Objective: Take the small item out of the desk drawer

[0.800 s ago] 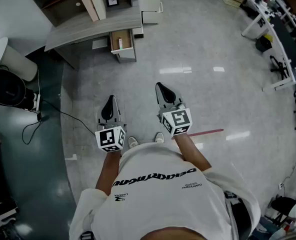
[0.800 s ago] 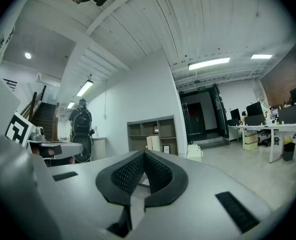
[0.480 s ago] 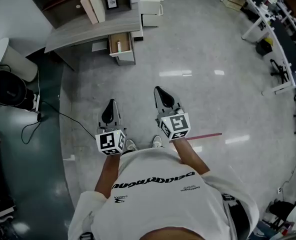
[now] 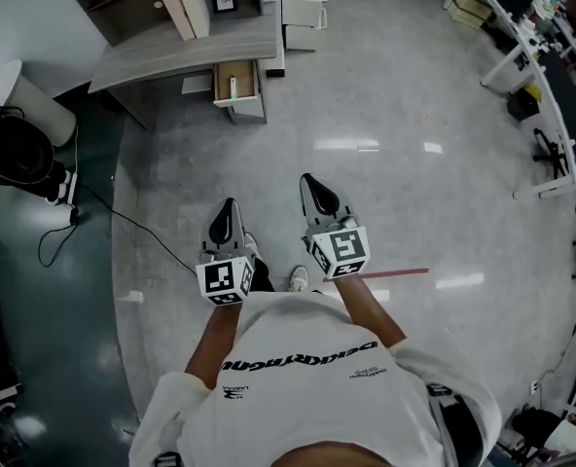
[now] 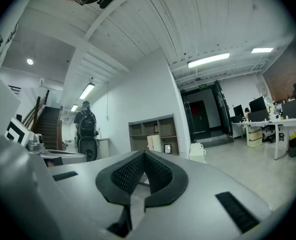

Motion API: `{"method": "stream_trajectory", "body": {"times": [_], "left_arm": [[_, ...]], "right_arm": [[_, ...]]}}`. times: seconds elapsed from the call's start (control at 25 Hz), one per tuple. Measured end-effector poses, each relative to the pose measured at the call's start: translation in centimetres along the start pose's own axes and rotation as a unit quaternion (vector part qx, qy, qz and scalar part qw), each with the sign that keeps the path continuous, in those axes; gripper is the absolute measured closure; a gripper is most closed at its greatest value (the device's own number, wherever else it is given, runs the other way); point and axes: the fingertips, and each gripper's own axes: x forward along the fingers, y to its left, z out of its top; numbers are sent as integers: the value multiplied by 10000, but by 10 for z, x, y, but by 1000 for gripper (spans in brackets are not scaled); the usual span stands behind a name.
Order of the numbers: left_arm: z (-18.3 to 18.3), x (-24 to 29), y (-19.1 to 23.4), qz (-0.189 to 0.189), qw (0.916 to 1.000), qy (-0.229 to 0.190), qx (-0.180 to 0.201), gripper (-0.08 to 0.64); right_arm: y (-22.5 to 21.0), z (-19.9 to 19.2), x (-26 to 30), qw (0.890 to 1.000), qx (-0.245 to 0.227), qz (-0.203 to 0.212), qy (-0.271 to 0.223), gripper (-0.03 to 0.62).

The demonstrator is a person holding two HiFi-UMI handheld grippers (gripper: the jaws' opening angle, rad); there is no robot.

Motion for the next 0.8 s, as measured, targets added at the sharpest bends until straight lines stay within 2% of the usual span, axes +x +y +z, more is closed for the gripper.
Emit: {"method": "stream_trajectory", "body": {"times": [0.16, 0.28, 0.48, 0.56, 0.8], "left_arm": [[0, 17, 7, 41, 10000, -4, -55, 545], [-5, 37, 23, 34, 10000, -5, 89, 545], [-11, 94, 56, -38, 9999, 38, 100, 543], [-7, 123, 75, -69, 9998, 45, 171, 543], [7, 220, 168, -71, 9999, 82, -103, 543]], "right_arm": [[-5, -4, 20, 10000, 43, 2, 67, 560], [-6, -7, 45, 10000, 27, -8, 30, 560], [-13, -15, 109, 9999, -91, -21, 69, 560], [-18, -15, 141, 9999, -119, -53, 107, 561], [-30, -2, 255, 9995, -153, -240, 159, 560]]}}
